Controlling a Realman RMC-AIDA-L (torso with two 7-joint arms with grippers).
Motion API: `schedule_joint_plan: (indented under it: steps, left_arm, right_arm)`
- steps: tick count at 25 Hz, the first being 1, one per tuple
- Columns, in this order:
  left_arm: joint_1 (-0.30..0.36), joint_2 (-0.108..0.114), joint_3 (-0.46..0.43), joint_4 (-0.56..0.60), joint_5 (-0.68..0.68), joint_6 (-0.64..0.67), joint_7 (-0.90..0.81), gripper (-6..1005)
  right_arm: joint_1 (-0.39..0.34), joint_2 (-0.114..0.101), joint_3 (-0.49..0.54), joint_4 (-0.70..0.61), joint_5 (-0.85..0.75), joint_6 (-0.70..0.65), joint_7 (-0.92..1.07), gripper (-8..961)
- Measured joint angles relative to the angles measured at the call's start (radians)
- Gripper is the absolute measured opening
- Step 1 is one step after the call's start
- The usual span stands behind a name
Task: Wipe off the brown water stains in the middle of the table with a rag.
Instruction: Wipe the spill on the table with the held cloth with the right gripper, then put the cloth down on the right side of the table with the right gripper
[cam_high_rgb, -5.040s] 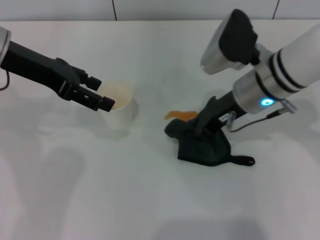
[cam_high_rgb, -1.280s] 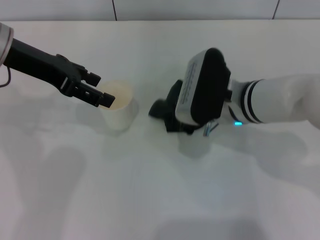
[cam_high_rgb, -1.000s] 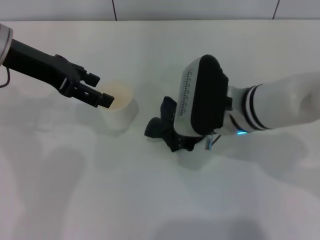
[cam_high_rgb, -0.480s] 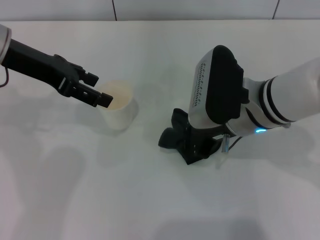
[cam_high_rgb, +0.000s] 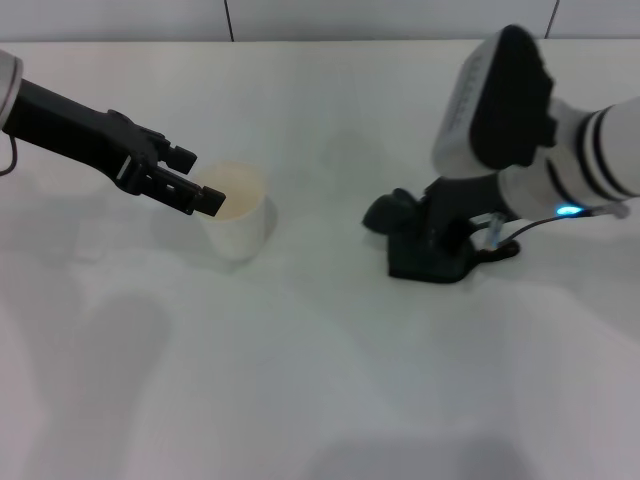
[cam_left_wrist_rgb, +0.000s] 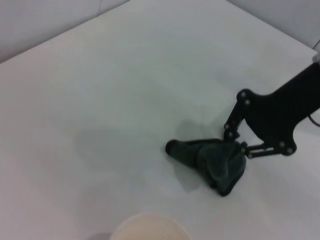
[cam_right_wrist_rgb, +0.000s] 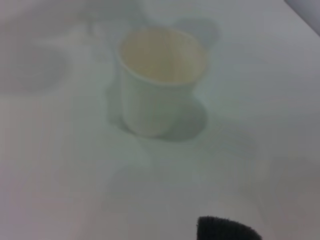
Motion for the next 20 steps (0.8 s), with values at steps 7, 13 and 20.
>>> schedule_joint_plan:
  steps: [7, 13, 20]
  left_arm:
    - [0.0, 0.002, 0.0, 0.0, 0.001, -0.005, 0.0, 895]
    - [0.001, 0.002, 0.0, 0.004, 0.001, -0.011, 0.001, 894]
    - [0.0, 0.0, 0.0, 0.002, 0.01, -0.015, 0.002, 895]
  right_arm:
    - [-0.038, -0.002, 0.132, -0.002, -0.026, -0.112, 0.0, 101]
    - [-0.074, -0.003, 0.239, -0.017, -0.03, -0.148, 0.002, 101]
    - [-0.069, -0.007, 0.326, -0.002, -0.135, -0.189, 0.001, 102]
